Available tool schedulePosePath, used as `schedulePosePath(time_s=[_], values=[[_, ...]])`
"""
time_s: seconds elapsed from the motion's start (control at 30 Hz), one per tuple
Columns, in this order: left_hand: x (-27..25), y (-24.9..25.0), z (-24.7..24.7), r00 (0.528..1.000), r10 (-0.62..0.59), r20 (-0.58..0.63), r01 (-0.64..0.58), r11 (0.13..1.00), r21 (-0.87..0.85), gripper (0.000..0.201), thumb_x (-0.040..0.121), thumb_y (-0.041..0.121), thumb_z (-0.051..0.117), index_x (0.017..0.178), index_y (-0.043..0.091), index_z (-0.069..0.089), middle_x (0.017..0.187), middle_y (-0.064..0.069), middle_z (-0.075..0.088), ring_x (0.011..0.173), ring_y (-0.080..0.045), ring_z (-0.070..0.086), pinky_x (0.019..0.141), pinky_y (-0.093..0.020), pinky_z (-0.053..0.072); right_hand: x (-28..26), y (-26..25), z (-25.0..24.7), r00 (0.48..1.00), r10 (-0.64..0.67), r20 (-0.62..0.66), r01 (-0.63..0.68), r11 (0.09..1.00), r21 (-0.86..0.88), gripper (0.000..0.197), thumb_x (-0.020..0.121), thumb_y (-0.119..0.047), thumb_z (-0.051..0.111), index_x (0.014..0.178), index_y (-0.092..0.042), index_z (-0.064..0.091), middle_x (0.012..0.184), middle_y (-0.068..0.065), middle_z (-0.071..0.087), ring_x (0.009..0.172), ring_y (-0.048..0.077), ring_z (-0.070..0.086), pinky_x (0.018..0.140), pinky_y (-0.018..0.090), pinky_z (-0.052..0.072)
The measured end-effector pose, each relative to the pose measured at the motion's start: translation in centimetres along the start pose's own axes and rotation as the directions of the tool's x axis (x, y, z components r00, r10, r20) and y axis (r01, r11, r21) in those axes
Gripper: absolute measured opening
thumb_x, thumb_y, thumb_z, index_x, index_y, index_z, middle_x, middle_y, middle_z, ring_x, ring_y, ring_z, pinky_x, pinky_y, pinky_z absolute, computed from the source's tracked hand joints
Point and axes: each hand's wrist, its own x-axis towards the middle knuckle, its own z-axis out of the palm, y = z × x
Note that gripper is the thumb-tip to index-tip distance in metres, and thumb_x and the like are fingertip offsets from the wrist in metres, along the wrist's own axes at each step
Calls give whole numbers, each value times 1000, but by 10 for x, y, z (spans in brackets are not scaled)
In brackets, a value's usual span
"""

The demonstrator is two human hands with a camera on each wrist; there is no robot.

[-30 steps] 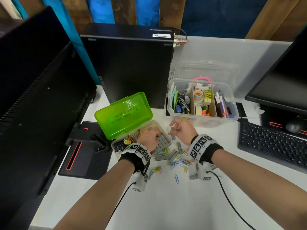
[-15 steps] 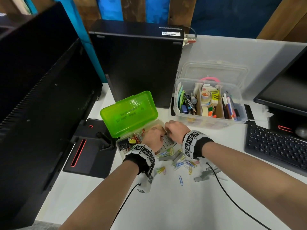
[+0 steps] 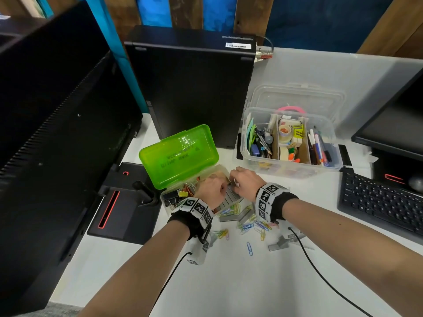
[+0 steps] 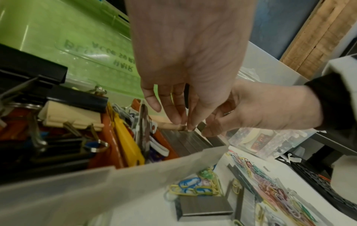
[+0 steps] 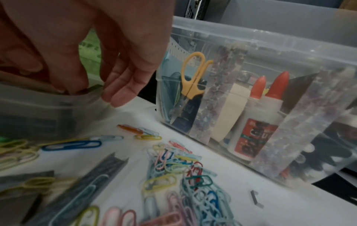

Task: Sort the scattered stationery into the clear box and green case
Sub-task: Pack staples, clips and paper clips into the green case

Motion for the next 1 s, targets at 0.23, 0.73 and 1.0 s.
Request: schedulePosePath(time_s=[0.23, 0.73, 1.0], values=[[0, -2, -1, 1000, -10, 9, 10, 999, -35, 22, 91, 16, 48, 99, 19, 68, 105, -6, 60, 89, -27, 64, 79, -38, 53, -2, 0, -4, 999, -31, 34, 32, 999, -21, 17, 87, -14, 58, 103, -10, 60, 107, 10, 50, 95, 32, 57, 78, 38, 46], [3, -4, 7, 989, 59, 135, -57, 998, -18, 37, 91, 18, 47, 117, 38, 64, 112, -4, 51, 106, -25, 55, 100, -41, 39, -8, 7, -2, 995, 25, 97, -36, 992, 122, 45, 74, -12, 67, 116, -18, 50, 105, 5, 50, 96, 26, 54, 81, 34, 45], [3, -1, 4, 994, 69, 83, -69, 998, -1, 34, 92, 13, 46, 117, 27, 64, 115, -7, 50, 99, -27, 59, 94, -41, 45, -7, 6, 0, 996, 73, 53, -84, 960, 267, 39, 75, -3, 65, 109, -14, 51, 88, 0, 52, 80, 18, 49, 70, 29, 42]])
